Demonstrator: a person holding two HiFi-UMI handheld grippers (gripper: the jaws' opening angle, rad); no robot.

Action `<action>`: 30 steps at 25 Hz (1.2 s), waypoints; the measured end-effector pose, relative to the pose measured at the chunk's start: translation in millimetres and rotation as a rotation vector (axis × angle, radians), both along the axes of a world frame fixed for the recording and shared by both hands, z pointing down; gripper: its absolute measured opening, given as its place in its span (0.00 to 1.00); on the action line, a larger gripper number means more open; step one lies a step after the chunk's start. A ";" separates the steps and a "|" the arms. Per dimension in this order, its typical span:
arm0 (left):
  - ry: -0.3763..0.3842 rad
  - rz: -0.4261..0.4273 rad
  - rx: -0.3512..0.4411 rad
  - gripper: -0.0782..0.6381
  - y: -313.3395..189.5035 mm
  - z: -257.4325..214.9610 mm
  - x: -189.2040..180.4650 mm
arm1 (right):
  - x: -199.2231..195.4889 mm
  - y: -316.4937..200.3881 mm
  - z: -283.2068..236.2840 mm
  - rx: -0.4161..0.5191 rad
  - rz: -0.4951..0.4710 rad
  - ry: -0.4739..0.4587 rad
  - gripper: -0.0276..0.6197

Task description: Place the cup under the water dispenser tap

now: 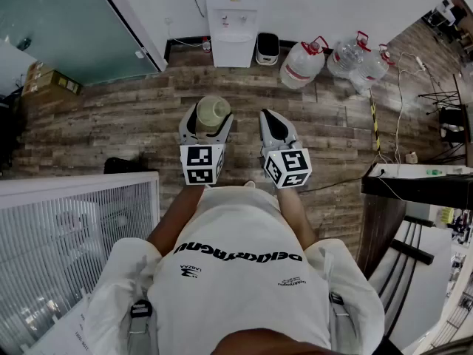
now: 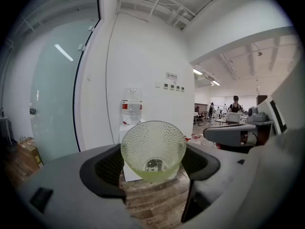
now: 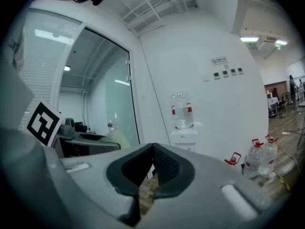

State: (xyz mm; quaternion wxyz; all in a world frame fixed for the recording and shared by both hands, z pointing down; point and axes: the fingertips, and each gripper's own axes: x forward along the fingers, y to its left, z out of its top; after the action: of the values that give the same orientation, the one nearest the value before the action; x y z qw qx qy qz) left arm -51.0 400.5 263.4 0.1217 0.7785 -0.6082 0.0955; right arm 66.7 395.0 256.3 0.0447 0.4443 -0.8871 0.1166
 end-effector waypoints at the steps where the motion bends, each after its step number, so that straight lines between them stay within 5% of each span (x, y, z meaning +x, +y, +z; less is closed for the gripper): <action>1: -0.004 0.000 0.001 0.62 0.3 -0.3 4.1 | 3.1 -0.2 -1.1 0.000 -0.005 -0.009 0.03; 19: -0.026 -0.043 -0.047 0.62 12.5 31.6 49.9 | 40.4 5.6 30.7 -0.014 -0.090 0.013 0.04; 24: -0.086 -0.023 -0.053 0.62 -14.4 47.3 40.3 | 32.8 -26.9 40.8 -0.004 -0.064 0.075 0.04; 30: -0.058 0.041 -0.051 0.62 -95.2 56.4 25.4 | 8.2 -106.8 39.2 0.026 -0.034 0.129 0.04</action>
State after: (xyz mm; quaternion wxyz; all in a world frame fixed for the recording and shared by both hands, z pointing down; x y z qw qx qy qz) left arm -25.7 305.4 319.8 0.1218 0.7843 -0.5929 0.1359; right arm 74.9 288.1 295.6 0.0980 0.4363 -0.8913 0.0754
